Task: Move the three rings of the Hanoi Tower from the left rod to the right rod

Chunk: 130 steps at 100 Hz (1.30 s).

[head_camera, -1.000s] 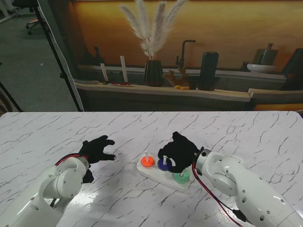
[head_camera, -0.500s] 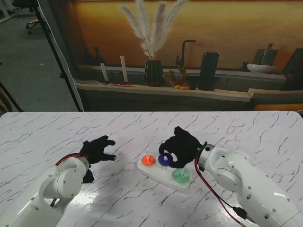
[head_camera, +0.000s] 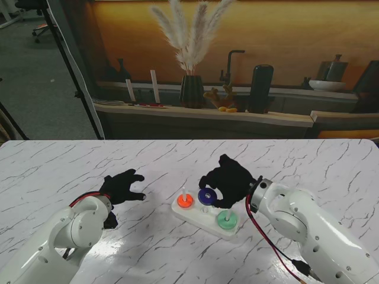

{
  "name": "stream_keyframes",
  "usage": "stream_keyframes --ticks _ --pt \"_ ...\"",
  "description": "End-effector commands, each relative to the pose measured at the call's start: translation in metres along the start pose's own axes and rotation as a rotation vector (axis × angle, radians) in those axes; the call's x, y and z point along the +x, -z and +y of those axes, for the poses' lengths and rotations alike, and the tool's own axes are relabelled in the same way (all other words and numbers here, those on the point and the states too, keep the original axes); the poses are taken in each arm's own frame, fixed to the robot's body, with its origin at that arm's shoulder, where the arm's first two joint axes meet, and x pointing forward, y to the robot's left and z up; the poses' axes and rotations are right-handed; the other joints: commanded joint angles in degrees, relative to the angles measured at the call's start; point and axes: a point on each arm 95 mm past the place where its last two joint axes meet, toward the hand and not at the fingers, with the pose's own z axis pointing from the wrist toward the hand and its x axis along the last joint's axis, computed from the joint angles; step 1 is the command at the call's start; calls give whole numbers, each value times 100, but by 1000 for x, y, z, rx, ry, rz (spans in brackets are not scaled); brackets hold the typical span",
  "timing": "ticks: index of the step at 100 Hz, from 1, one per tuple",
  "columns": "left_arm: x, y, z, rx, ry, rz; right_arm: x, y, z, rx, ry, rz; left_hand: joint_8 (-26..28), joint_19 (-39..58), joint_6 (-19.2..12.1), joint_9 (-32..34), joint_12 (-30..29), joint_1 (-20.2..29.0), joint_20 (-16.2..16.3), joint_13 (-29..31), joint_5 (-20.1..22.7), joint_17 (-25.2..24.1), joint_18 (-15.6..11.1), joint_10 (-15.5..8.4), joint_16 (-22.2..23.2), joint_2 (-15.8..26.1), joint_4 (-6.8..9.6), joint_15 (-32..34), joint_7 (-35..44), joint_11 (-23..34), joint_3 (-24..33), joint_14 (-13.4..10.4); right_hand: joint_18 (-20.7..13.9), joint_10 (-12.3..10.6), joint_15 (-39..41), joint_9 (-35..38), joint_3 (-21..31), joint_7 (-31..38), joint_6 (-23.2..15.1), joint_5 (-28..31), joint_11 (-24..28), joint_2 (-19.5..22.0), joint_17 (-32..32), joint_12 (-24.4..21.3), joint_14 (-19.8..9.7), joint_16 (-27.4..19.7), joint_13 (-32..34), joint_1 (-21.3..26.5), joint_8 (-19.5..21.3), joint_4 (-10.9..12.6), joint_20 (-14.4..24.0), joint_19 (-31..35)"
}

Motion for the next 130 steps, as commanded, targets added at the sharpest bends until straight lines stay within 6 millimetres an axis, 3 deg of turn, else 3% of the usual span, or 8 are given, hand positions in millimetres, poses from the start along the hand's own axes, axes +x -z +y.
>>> stream_keyframes --ticks 1,50,130 --pt "4 1 3 -15 1 25 8 1 1 -15 -1 19 -41 -234 114 -18 -65 123 -38 -217 73 -119 -8 81 -48 175 86 -117 -36 -95 -153 49 1387 -144 40 135 520 749 -754 460 -4 144 -39 67 -135 26 132 374 214 45 54 109" --pt "9 0 3 -21 -5 38 9 29 17 -53 17 18 -41 -246 123 -17 -66 120 -27 -217 77 -113 -11 79 -51 178 86 -119 -36 -96 -153 47 1370 -174 51 173 500 780 -788 468 -1 130 -10 90 -154 41 156 404 202 4 54 116" --pt "25 -6 6 -43 -4 76 5 74 9 27 -121 -28 -42 -268 124 -15 -65 114 -10 -215 77 -108 -8 77 -51 171 84 -118 -36 -95 -156 48 1338 -141 116 189 485 858 -775 472 22 121 -9 129 -137 73 147 469 151 -36 59 130"
